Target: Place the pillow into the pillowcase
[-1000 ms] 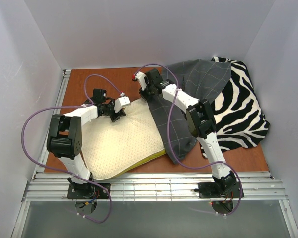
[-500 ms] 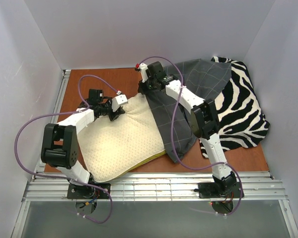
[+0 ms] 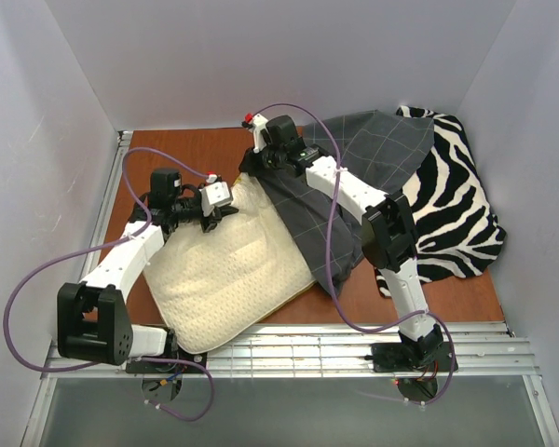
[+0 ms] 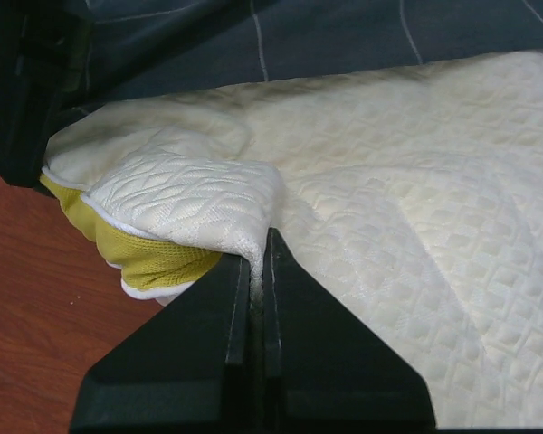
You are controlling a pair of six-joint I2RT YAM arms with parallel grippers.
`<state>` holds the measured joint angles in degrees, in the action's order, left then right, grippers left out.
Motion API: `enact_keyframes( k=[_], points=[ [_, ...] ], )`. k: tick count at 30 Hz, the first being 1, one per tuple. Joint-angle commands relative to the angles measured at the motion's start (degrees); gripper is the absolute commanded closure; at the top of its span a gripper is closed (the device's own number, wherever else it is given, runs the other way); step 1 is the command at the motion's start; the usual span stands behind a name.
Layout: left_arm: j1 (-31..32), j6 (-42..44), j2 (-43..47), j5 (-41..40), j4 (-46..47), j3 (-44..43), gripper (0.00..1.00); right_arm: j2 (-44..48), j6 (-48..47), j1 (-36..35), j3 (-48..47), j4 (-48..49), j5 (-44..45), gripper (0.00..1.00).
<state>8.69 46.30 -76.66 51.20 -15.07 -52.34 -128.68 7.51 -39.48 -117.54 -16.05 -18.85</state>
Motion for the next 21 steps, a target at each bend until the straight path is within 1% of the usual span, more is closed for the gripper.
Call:
enact_keyframes(
  k=[1,2,4,7,8,9,10,13,14,16,17,18,19,20,21],
  points=[
    [1.60,10.37,3.63,7.43,-8.27,0.65,1.00,3.53,1.64,-1.30,1.86,5.33,-0.75,0.99],
    [1.51,13.69,3.45,6.55,-9.70,1.27,1.00,3.53,1.20,-1.30,2.22,5.33,-1.10,0.99],
    [1.51,15.74,3.01,5.93,-10.85,2.15,1.00,3.96,0.49,-1.21,3.45,5.16,-2.50,0.99],
    [1.51,15.66,2.23,5.49,-9.36,3.29,1.00,4.40,-1.26,-1.30,3.89,4.37,-1.29,0.99],
    [1.51,15.66,1.87,5.49,-9.28,2.95,1.00,4.58,-1.79,-1.30,4.15,3.93,-0.58,0.94],
    [1.51,15.75,1.61,5.58,-9.28,2.77,1.00,4.67,-3.62,-1.21,4.33,3.49,0.04,0.98],
    [1.51,15.57,1.43,5.58,-8.93,2.59,1.00,4.84,-4.34,-1.30,4.33,2.96,2.31,0.99],
    [1.51,15.57,0.73,5.58,-8.66,1.98,1.00,4.23,-6.44,-1.12,3.81,0.42,4.25,0.99],
    [1.51,15.57,0.46,5.49,-8.49,1.89,1.00,4.14,-6.63,-0.95,3.72,-0.29,4.26,0.91],
    [1.51,15.83,0.03,5.23,-8.31,1.62,1.00,3.88,-6.98,-0.95,3.98,-1.34,4.17,0.92],
    [1.51,15.83,-0.06,5.14,-8.13,1.62,1.00,3.70,-6.89,-0.86,3.89,-1.78,4.43,0.87],
    [1.51,16.01,-0.24,5.05,-8.13,1.62,1.00,3.53,-6.63,-0.77,3.72,-2.22,4.52,0.79],
    [1.51,16.10,-0.24,4.96,-7.96,1.62,1.00,3.27,-6.45,-0.51,3.54,-2.66,4.35,0.74],
    [1.51,16.01,-0.24,5.05,-7.87,1.62,1.00,3.09,-6.54,-0.51,3.45,-2.84,4.00,0.92],
    [1.51,15.92,0.02,4.96,-7.87,1.71,1.00,3.00,-6.54,-0.42,3.28,-3.19,3.82,0.99]
  ],
)
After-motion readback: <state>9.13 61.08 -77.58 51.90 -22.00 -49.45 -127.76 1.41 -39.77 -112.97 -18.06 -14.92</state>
